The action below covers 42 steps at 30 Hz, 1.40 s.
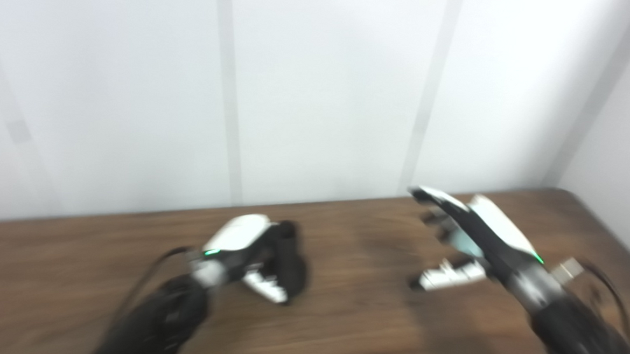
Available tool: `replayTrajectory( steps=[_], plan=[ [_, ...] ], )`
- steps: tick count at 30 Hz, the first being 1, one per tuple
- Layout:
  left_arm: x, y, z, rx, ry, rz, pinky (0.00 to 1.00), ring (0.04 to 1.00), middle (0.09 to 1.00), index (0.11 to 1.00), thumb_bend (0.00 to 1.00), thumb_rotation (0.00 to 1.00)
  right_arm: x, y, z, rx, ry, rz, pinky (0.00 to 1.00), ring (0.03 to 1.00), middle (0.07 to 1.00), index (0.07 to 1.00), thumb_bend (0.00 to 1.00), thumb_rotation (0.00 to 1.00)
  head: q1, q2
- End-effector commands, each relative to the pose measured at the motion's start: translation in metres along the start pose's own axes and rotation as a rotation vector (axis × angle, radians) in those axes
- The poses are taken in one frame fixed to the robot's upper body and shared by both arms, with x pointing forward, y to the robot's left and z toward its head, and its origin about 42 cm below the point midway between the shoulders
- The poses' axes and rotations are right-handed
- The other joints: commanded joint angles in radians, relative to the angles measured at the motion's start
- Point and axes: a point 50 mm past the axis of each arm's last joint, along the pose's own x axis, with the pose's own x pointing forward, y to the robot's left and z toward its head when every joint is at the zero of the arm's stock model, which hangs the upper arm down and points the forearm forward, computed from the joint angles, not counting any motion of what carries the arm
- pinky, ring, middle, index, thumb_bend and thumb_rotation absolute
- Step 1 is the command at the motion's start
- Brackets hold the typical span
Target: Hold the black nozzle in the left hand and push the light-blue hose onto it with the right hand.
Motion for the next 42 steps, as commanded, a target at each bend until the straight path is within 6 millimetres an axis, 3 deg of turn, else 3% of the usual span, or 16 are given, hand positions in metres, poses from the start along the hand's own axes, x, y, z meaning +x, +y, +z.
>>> replayTrajectory(
  steps=[1, 4, 8, 16, 22, 29, 42],
  plan=[
    [-0.023, -0.043, -0.021, 0.058, 0.057, -0.168, 0.88, 0.592, 0.478, 0.488, 0.53, 0.0, 0.013, -0.039, 0.006, -0.096, -0.008, -0.071, 0.62, 0.763, 0.88, 0.888, 0.79, 0.2, -0.035, 0.001],
    [-0.031, -0.046, -0.022, 0.066, 0.035, -0.189, 0.89, 0.592, 0.474, 0.491, 0.53, 0.0, 0.028, -0.068, 0.007, -0.173, 0.036, -0.094, 0.61, 0.77, 0.876, 0.894, 0.81, 0.21, -0.102, -0.018],
    [-0.039, -0.048, -0.024, 0.064, 0.001, -0.215, 0.89, 0.585, 0.469, 0.494, 0.53, 0.0, 0.048, -0.103, 0.009, -0.281, 0.117, -0.115, 0.64, 0.791, 0.869, 0.895, 0.8, 0.15, -0.15, -0.038],
    [-0.048, -0.051, -0.035, 0.07, -0.016, -0.23, 0.89, 0.587, 0.488, 0.483, 0.53, 0.0, 0.073, -0.125, -0.011, -0.347, 0.25, -0.074, 0.66, 0.807, 0.88, 0.888, 0.85, 0.15, -0.184, -0.05],
    [-0.049, -0.053, -0.039, 0.075, -0.005, -0.234, 0.89, 0.582, 0.48, 0.489, 0.53, 0.0, 0.087, -0.126, -0.032, -0.329, 0.335, 0.024, 0.73, 0.885, 0.919, 0.891, 0.86, 0.15, -0.181, -0.046],
    [-0.051, -0.053, -0.036, 0.063, 0.002, -0.242, 0.9, 0.593, 0.479, 0.49, 0.53, 0.0, 0.103, -0.114, -0.061, -0.227, 0.406, 0.163, 0.83, 0.928, 0.946, 0.898, 0.86, 0.16, -0.171, -0.039],
    [-0.054, -0.055, -0.036, 0.032, 0.009, -0.248, 0.9, 0.586, 0.492, 0.48, 0.53, 0.0, 0.122, -0.074, -0.079, -0.254, 0.48, 0.267, 0.81, 0.886, 0.925, 0.884, 0.9, 0.14, -0.158, -0.032]
  ],
)
